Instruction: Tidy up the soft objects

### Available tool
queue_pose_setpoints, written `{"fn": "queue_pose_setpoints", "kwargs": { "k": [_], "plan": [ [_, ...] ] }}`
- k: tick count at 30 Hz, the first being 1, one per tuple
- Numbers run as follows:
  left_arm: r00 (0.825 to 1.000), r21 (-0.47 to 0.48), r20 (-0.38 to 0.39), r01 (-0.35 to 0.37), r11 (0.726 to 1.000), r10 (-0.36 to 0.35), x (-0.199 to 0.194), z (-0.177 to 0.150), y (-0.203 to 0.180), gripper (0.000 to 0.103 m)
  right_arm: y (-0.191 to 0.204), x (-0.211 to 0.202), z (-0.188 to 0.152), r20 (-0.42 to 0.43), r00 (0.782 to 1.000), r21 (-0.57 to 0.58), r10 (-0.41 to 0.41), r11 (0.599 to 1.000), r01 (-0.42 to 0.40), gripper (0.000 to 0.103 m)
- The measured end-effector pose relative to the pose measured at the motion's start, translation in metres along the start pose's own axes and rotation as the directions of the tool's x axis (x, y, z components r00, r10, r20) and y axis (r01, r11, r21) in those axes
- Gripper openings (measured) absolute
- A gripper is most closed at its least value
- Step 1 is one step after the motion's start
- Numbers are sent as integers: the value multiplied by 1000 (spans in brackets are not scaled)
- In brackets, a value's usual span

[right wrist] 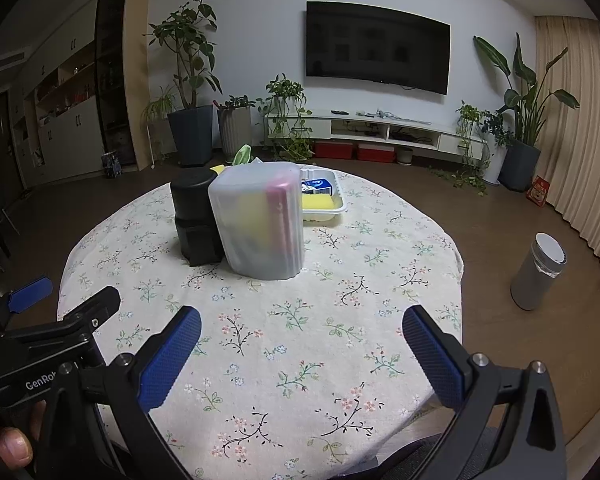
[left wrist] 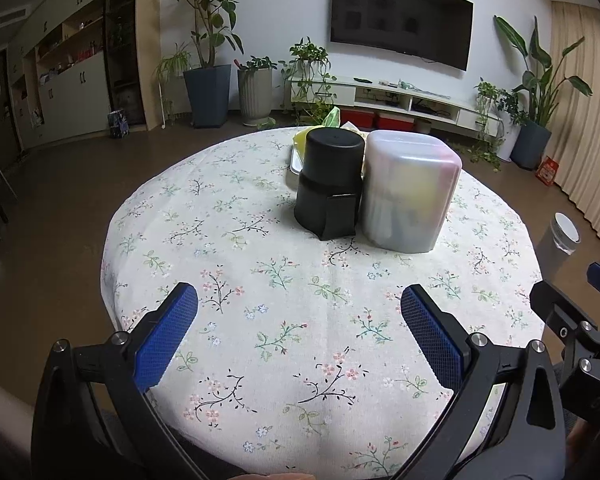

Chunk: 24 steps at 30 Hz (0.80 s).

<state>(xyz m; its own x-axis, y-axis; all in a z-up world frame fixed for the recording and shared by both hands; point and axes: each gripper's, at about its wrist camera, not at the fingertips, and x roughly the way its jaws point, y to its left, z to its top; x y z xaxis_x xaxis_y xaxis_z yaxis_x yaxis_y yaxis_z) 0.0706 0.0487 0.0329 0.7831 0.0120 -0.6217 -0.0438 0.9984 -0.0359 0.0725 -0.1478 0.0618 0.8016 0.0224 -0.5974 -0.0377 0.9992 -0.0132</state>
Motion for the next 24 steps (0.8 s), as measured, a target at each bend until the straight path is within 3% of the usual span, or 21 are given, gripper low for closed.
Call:
{"fn": "queue_pose_setpoints", "kwargs": {
  "k": [10, 24],
  "plan": [
    [1000, 6, 9, -27, 1000, 27, -2, 1, 0, 103, -4, 0, -2, -8, 1000, 13, -11, 1000, 11, 103],
    [1000, 9, 2, -13, 1000, 13, -1, 1, -2, 103, -4, 0, -2, -10, 1000, 13, -12, 1000, 12, 103]
  ]
}}
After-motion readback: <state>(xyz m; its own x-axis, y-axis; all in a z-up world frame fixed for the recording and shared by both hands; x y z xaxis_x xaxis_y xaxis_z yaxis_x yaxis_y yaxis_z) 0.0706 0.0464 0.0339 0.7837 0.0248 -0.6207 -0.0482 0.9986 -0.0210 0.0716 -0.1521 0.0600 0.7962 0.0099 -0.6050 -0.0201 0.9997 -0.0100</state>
